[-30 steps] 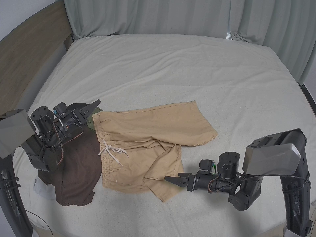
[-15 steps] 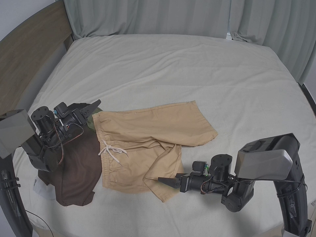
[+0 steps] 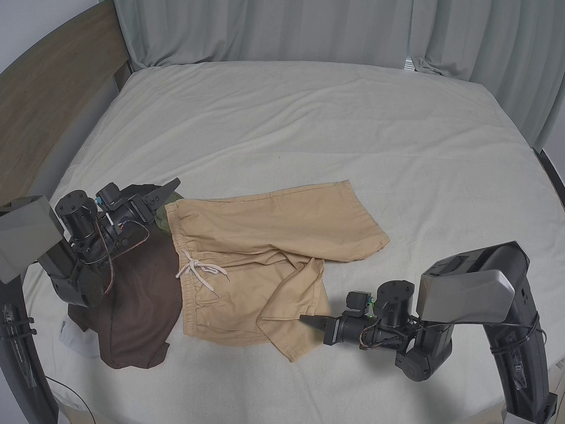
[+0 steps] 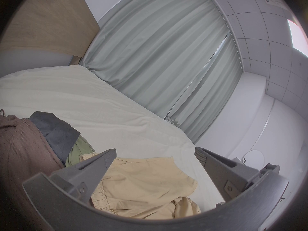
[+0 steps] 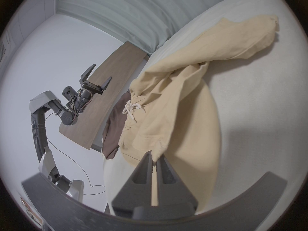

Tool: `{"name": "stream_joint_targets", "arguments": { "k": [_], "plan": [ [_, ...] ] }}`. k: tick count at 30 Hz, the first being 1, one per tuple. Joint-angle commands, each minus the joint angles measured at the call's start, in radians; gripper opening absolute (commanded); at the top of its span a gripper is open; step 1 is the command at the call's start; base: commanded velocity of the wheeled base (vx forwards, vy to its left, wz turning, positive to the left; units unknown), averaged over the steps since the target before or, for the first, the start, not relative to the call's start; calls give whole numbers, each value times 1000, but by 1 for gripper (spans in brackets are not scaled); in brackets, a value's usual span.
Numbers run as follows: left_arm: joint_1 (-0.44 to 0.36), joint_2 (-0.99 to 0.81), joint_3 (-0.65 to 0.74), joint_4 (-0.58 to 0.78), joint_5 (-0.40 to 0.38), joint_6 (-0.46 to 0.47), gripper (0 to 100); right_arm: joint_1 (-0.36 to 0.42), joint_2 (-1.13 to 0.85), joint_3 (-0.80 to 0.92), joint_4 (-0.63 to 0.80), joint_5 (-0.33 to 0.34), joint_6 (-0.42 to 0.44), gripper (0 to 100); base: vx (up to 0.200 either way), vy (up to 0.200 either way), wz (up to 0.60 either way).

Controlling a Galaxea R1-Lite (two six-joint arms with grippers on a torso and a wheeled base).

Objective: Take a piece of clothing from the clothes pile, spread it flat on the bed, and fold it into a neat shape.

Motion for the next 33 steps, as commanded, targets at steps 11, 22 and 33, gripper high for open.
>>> {"name": "stream_joint_targets", "arguments": {
  "k": [11, 22, 33],
  "plan": [
    [-4, -8, 2, -3, 1, 1, 100, -161, -85, 161, -7, -20, -3, 0, 0, 0, 0],
    [-3, -7, 0, -3, 0, 0, 100, -234, -101, 149, -6, -20, -40, 0, 0, 0, 0],
    [-4, -4, 0, -3, 0, 0, 100, -354, -99, 101, 7, -17, -83, 0, 0, 0, 0]
  ]
}}
